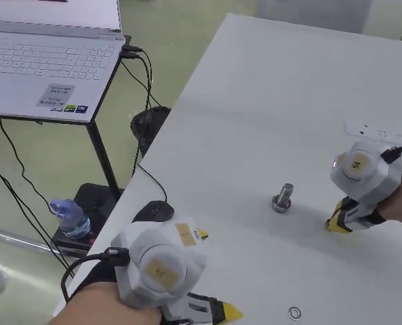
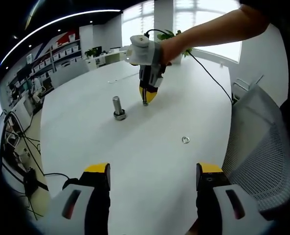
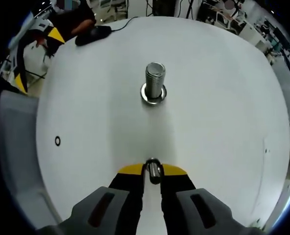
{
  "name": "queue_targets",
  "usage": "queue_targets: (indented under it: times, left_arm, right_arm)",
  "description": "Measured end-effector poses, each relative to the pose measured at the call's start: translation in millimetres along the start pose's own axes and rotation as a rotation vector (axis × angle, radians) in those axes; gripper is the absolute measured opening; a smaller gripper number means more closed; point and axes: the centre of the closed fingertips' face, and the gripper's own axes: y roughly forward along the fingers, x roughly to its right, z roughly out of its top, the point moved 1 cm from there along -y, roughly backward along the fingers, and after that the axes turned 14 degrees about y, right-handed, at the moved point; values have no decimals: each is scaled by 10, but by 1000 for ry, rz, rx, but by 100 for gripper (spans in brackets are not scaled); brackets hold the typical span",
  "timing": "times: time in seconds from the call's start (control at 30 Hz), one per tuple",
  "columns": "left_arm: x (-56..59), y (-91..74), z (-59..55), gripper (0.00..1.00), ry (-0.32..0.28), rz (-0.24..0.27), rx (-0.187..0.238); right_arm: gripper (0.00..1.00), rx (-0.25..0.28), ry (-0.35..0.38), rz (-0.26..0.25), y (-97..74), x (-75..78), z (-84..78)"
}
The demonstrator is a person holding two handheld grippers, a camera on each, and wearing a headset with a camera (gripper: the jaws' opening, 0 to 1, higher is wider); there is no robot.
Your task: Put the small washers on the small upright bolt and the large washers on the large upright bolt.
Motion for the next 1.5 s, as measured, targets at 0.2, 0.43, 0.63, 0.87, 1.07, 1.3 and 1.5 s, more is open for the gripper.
queue_targets:
  times: [0.2,0.43,0.63,0.87,1.07,1.3,1.5]
  left_arm:
    - [-10,-3,-7,71,-6,3,6]
    - [-18,-14,23,71,-5,5,15]
    - [-31,-31,70,72,-13,8,28]
    - [-111,-76,152,74,-34,34,67]
    - [-114,-86,180,75,-40,38,91]
    - [-98,-107,235,75,-29,35,102]
    - [-116,-110,239,74,-19,37,107]
  right_arm:
    - [13,2,-5,-7,17,6,21]
    - [13,-5,-25,-21,20,-4,31]
    - [15,-4,-26,-17,16,8,29]
    - [21,13,-13,-16,-50,16,59]
    - [27,80,10,-18,-208,64,179]
    - [28,117,-12,-19,-408,0,261]
    - [29,160,-47,12,-552,-133,340]
